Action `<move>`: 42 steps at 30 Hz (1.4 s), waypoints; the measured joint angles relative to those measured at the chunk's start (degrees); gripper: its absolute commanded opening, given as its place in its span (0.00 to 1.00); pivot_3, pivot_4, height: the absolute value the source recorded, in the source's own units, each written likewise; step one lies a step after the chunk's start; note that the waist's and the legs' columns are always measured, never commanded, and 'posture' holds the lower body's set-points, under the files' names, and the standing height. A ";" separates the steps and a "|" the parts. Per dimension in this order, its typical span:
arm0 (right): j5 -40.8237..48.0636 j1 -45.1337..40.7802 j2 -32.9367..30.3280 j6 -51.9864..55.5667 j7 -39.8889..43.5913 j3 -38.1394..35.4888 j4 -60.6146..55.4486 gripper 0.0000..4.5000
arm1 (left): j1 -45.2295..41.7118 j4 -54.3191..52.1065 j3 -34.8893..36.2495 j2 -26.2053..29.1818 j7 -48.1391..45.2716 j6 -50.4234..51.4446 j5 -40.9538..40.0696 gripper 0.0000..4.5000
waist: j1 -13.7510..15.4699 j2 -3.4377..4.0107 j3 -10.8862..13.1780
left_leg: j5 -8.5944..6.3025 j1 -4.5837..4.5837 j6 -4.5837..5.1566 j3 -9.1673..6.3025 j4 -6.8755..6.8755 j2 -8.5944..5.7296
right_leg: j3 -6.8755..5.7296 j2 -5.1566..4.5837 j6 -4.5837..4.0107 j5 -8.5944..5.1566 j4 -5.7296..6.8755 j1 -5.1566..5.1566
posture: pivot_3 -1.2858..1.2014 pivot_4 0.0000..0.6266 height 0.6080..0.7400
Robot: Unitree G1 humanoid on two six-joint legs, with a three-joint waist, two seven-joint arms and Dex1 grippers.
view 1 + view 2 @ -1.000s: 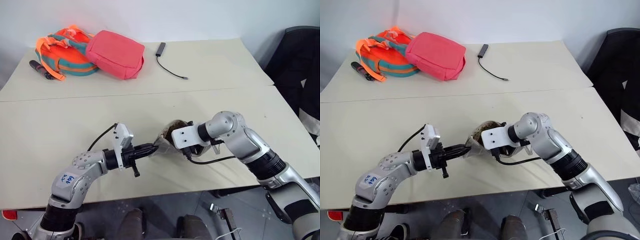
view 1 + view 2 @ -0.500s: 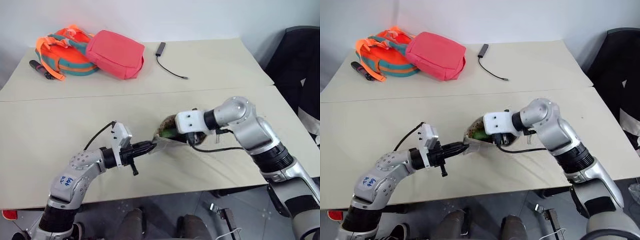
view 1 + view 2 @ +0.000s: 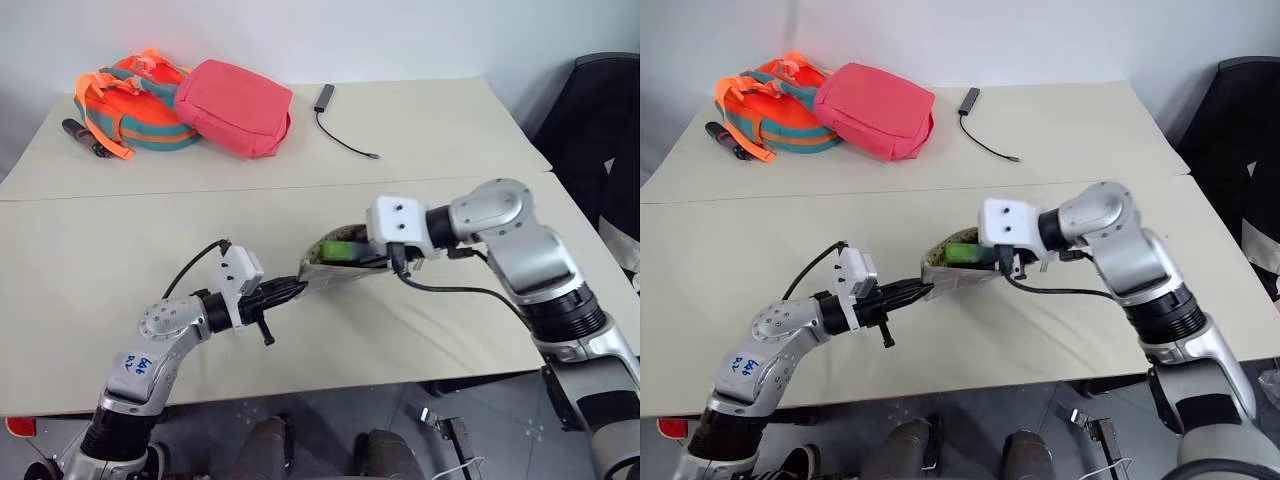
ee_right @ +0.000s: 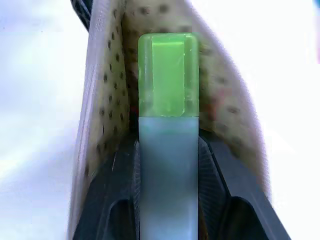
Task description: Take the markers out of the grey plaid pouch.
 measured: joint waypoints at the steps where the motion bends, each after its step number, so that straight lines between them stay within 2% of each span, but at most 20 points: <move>1: 0.93 -0.59 -0.08 0.45 -0.06 -1.28 -0.07 0.25 | -0.13 0.63 0.52 0.16 -0.01 -0.39 0.23 0.00 | -0.01 0.00 0.00 | 0.00 0.00 0.00 0.00 0.00 0.00 | 0.00 0.00 0.00 0.00 0.00 0.00 | 0.52 0.24 1.00; 9: 8.97 -1.31 1.91 5.71 -3.96 -6.85 -1.68 0.25 | -1.15 2.93 1.67 0.30 0.02 -2.09 1.00 0.00 | -0.08 0.00 0.00 | -0.01 0.00 0.00 0.00 -0.03 0.02 | -0.01 0.00 0.00 0.00 0.01 -0.01 | 0.52 0.24 1.00; 12: 6.00 -3.76 1.81 1.00 -9.94 -7.95 3.65 0.25 | -0.90 3.11 1.91 0.32 -0.02 -2.38 1.00 0.00 | -0.08 0.01 0.00 | 0.00 0.00 0.00 0.03 -0.03 -0.03 | 0.01 -0.03 0.00 0.00 0.01 -0.04 | 0.52 0.24 1.00; 15: 0.63 -7.33 -0.82 -4.32 -17.31 -9.62 12.08 0.25 | -0.03 3.08 2.62 0.36 -0.17 -2.72 0.90 0.00 | 0.05 0.00 0.01 | 0.00 -0.01 0.01 0.03 -0.03 -0.04 | 0.00 -0.05 0.00 0.00 0.00 -0.05 | 0.52 0.24 1.00; 18: 0.78 -7.36 -1.62 -4.55 -19.48 -12.87 16.01 0.25 | 0.08 3.05 2.98 0.33 -0.09 -2.78 0.90 0.00 | 0.05 0.00 0.01 | 0.00 -0.01 0.00 0.04 -0.07 -0.02 | 0.00 -0.04 0.00 0.00 -0.02 -0.04 | 0.52 0.24 1.00; 20: -1.10 -5.77 -3.01 -5.89 -19.36 -11.50 16.47 0.25 | -0.06 3.02 2.81 -0.05 0.03 -2.66 0.91 0.00 | -0.04 0.00 0.01 | 0.00 -0.02 0.00 0.06 -0.09 -0.01 | -0.01 -0.02 0.00 0.00 0.00 -0.04 | 0.52 0.24 1.00; 22: -5.89 -2.17 -6.96 -8.70 -19.04 -7.58 17.95 0.25 | -0.09 2.91 2.73 -0.62 0.12 -2.49 0.86 0.00 | 0.03 -0.01 0.01 | -0.01 -0.02 0.02 0.11 -0.09 -0.03 | -0.02 -0.03 0.00 0.00 -0.01 -0.01 | 0.52 0.24 1.00; 28: -9.10 8.29 -7.60 -12.32 -17.11 -3.39 23.46 0.25 | -0.18 2.85 2.69 -0.73 0.11 -2.44 0.93 0.00 | -0.10 0.00 0.03 | 0.01 -0.03 0.05 0.14 -0.07 -0.03 | 0.00 -0.04 0.01 0.01 -0.10 -0.02 | 0.52 0.24 1.00; 34: -9.69 8.95 -7.79 -12.47 -15.64 -3.44 26.72 0.25 | -0.16 2.70 2.27 -1.16 0.11 -2.45 1.04 0.00 | -0.11 0.02 0.04 | 0.02 -0.01 0.04 0.14 -0.01 0.03 | 0.01 -0.02 0.01 0.01 -0.06 -0.01 | 0.52 0.24 1.00; 35: -9.63 8.94 -7.72 -12.48 -15.50 -3.53 26.91 0.41 | -0.15 2.64 2.12 -1.31 0.12 -2.45 1.07 0.00 | -0.06 0.02 0.04 | 0.02 -0.01 0.04 0.14 -0.01 0.02 | 0.01 -0.02 0.01 0.01 -0.07 0.00 | 0.52 0.24 1.00; 37: -9.50 8.86 -7.38 -12.50 -15.63 -3.81 27.38 0.53 | -0.12 2.27 1.87 -1.58 0.21 -2.45 1.08 0.00 | -0.04 0.02 0.04 | 0.01 -0.02 0.04 0.13 0.00 0.02 | 0.01 -0.02 0.01 0.01 -0.08 0.00 | 0.52 0.24 1.00; 41: -9.25 8.28 -6.84 -12.83 -16.66 -4.03 27.48 0.85 | -0.03 1.36 1.70 -1.62 0.35 -2.44 1.08 0.00 | -0.03 0.02 0.04 | 0.01 -0.02 0.04 0.13 0.00 0.01 | 0.01 -0.02 0.01 0.01 -0.08 0.00 | 0.52 0.24 1.00; 42: -9.26 7.92 -6.80 -13.41 -17.32 -4.06 27.54 0.85 | 0.18 1.35 1.70 -1.62 0.47 -2.42 1.08 0.00 | -0.04 0.02 0.04 | 0.01 -0.02 0.04 0.13 0.00 0.01 | 0.01 -0.02 0.01 0.01 -0.08 0.01 | 0.52 0.24 1.00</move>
